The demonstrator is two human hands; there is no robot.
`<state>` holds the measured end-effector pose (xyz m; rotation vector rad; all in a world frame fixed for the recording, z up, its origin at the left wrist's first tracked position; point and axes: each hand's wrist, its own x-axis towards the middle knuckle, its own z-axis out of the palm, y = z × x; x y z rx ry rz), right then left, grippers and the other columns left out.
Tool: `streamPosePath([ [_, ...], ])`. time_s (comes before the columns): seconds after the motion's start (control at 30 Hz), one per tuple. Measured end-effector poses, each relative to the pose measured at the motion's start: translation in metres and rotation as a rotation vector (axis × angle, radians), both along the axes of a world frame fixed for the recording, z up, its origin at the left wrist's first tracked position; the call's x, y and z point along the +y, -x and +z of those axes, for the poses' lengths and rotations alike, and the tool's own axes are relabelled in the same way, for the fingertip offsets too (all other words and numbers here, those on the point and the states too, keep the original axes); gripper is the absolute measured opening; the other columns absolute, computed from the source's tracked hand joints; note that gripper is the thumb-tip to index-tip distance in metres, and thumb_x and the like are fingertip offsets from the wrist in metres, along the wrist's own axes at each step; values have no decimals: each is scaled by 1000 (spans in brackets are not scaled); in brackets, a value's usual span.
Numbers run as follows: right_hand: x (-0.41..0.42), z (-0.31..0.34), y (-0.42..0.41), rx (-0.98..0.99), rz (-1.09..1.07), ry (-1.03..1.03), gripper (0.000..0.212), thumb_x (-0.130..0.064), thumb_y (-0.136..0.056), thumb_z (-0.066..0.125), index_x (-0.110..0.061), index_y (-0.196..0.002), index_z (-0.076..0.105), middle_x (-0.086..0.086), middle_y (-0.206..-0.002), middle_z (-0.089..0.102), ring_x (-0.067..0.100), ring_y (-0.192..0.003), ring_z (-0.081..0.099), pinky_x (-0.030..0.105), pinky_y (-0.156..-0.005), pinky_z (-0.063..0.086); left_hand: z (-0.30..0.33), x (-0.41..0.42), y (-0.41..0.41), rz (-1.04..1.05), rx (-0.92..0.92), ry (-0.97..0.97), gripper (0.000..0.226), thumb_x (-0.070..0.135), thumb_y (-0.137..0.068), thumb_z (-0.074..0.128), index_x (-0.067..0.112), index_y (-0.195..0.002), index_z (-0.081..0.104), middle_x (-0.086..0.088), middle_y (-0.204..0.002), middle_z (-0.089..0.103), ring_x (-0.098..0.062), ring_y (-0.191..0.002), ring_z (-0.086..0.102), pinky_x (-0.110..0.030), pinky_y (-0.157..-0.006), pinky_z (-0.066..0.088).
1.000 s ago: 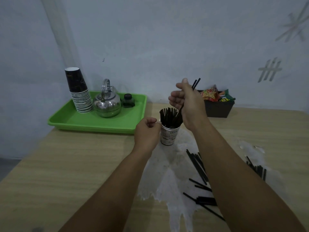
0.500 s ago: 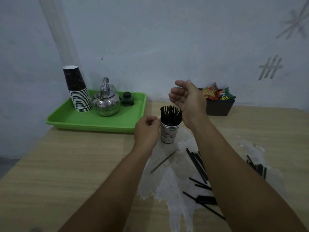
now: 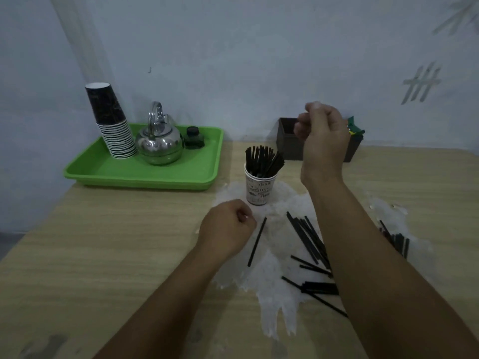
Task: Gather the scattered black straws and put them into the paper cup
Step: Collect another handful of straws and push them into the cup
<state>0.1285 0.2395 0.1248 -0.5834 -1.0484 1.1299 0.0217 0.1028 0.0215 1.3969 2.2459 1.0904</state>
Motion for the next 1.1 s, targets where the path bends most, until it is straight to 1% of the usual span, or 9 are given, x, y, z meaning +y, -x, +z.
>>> streamPosePath([
  [0.17, -21, -30, -31, -133, -133, 140, 13, -21, -95, 58, -20, -84, 65, -3, -72, 64, 11, -63, 55, 27, -61, 47, -6, -22, -14, -62, 302, 66, 27, 44, -83, 63, 25, -100, 72, 3, -97, 65, -17, -93, 62, -29, -76, 50],
  [0.37, -42, -70, -60, -291, -150, 324, 12, -23, -95, 58, -23, -85, 66, -7, -77, 66, 4, -61, 56, 27, -65, 48, -8, -29, -35, -18, 637, 174, 20, 28, -87, 54, 19, -78, 69, 1, -83, 63, -20, -76, 61, -27, -55, 35],
  [0.5, -49, -81, -67, -311, -130, 362, 11, -22, -94, 58, -26, -88, 67, -8, -78, 67, 3, -59, 57, 25, -62, 47, -8, -27, -46, 11, 711, 194, 11, 7, -69, 66, 12, -61, 59, -6, -69, 60, -24, -63, 58, -26, -48, 26],
  [0.57, -51, -83, -66, -340, -100, 366, 11, -23, -93, 59, -27, -90, 68, -8, -81, 68, 4, -62, 58, 25, -62, 47, -13, -26, -45, 12, 723, 212, 7, 7, -79, 54, 12, -78, 59, -7, -85, 61, -24, -80, 58, -30, -55, 31],
  [0.63, -49, -86, -63, -375, -83, 360, 10, -23, -92, 60, -27, -89, 68, -8, -81, 68, 5, -64, 59, 25, -61, 47, -20, -27, -39, -2, 726, 232, 18, 6, -85, 41, 12, -96, 54, -7, -101, 59, -25, -93, 56, -32, -64, 35],
  [0.73, -43, -90, -55, -462, -39, 344, 9, -23, -91, 60, -28, -88, 68, -9, -79, 67, 8, -68, 60, 25, -62, 49, -17, -27, -27, 58, 565, 146, 16, 9, -92, 34, 14, -100, 48, -6, -99, 60, -25, -88, 56, -33, -66, 35],
  [0.87, -30, -94, -40, -660, 58, 299, 17, -16, -90, 60, -28, -100, 63, -4, -98, 66, 6, -75, 60, 20, -59, 47, -2, -25, -6, 100, 96, -99, 11, 11, -96, 42, 19, -95, 49, -1, -84, 65, -25, -79, 59, -35, -66, 41],
  [1.0, -20, -97, -24, -850, 224, 217, 59, -16, -82, 72, -24, -136, 48, -4, -126, 57, 11, -107, 55, 24, -78, 45, 20, -16, 7, 119, -353, -318, 26, 11, -99, 47, 30, -111, 59, 10, -81, 65, -4, -74, 58, -22, -64, 44],
  [1.1, -23, -101, -15, -837, 287, 136, 84, -30, -75, 82, -31, -145, 36, -11, -130, 50, 6, -114, 45, 29, -89, 42, 37, -2, 17, 140, -704, -456, 27, 4, -98, 47, 20, -100, 69, 7, -76, 65, 1, -63, 61, -11, -59, 48],
])
